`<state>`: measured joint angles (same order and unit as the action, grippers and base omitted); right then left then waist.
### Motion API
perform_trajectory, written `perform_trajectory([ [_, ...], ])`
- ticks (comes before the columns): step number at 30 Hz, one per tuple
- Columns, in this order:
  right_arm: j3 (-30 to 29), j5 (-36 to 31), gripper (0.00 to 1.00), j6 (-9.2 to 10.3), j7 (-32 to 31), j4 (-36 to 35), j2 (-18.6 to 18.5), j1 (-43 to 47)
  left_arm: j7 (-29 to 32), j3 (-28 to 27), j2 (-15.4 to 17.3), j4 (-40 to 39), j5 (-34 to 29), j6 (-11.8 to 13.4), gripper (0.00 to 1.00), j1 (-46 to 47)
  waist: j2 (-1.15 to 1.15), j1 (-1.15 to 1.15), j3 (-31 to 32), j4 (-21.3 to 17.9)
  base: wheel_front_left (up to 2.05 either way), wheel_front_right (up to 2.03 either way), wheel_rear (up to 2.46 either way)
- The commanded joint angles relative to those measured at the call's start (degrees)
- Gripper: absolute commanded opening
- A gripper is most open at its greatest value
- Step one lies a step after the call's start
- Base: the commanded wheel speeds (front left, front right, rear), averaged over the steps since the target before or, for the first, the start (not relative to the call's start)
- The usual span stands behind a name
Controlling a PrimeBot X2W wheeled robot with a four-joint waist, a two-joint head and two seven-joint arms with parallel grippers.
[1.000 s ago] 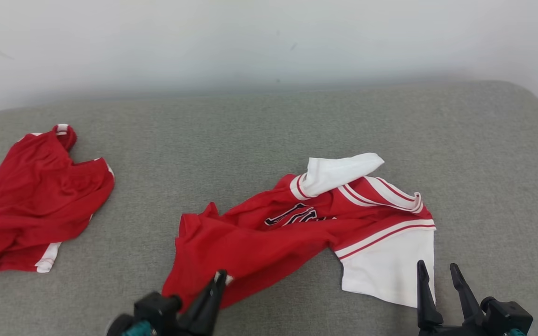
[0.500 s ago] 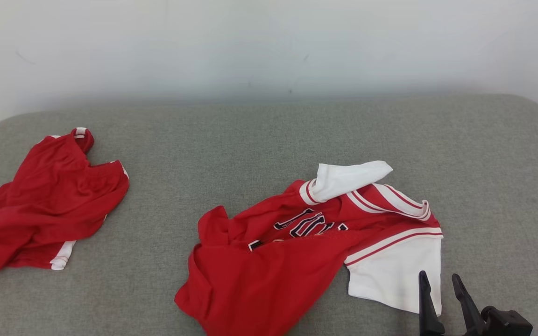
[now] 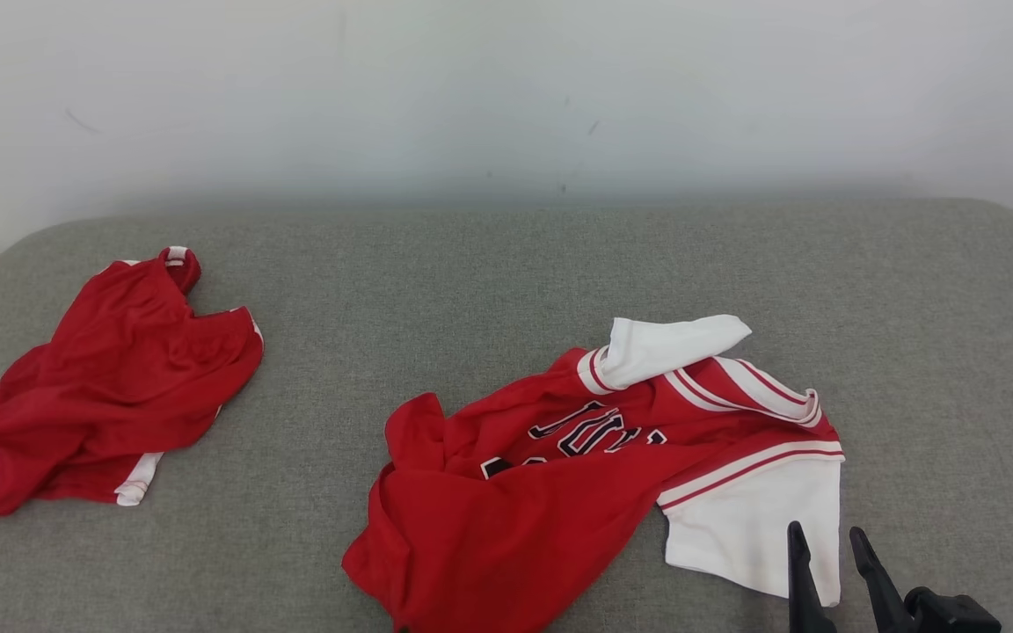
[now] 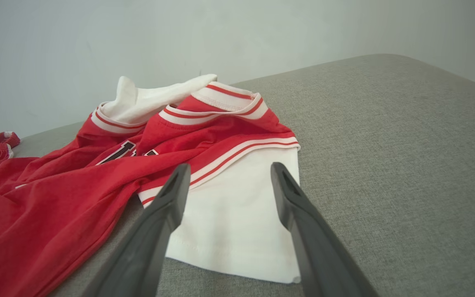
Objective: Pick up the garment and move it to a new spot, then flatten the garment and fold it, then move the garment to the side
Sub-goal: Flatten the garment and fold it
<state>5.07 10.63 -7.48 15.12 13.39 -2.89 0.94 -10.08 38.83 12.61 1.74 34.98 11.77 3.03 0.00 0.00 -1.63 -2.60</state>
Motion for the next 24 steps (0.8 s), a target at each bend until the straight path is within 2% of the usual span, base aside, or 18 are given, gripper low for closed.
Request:
perform_trajectory([
  [1,0.2,0.1,1.0,-0.05,0.1,-0.2,0.0,1.0,-0.4,-0.7,1.2,0.5,0.1,0.4,1.0,-1.2,0.0,0.0,0.0,0.0,0.0,0.0,0.0],
  [8,0.1,-0.1,1.0,-0.05,0.1,-0.2,0.0,0.6,-0.8,-2.2,2.9,3.2,0.3,1.3,1.0,-2.1,0.0,0.0,-0.5,-0.3,0.0,0.0,0.0],
  [16,0.3,-0.4,1.0,-0.05,0.1,0.0,0.0,-0.5,-2.0,-2.3,1.6,10.8,1.9,-1.1,1.0,0.0,0.0,0.0,-1.7,-1.2,0.0,0.0,0.0],
  [23,-0.3,-0.7,1.0,-0.04,0.1,-0.2,0.0,-0.5,-2.8,-1.9,-0.3,14.2,2.7,-3.2,1.0,1.7,0.0,0.0,-2.2,-1.6,0.0,0.0,0.0],
  [24,-0.4,-0.7,1.0,-0.04,0.1,-0.2,0.0,-0.5,-2.8,-1.8,-0.5,14.8,2.8,-3.3,0.45,1.9,0.0,0.0,-2.3,-1.5,0.0,0.0,0.0],
])
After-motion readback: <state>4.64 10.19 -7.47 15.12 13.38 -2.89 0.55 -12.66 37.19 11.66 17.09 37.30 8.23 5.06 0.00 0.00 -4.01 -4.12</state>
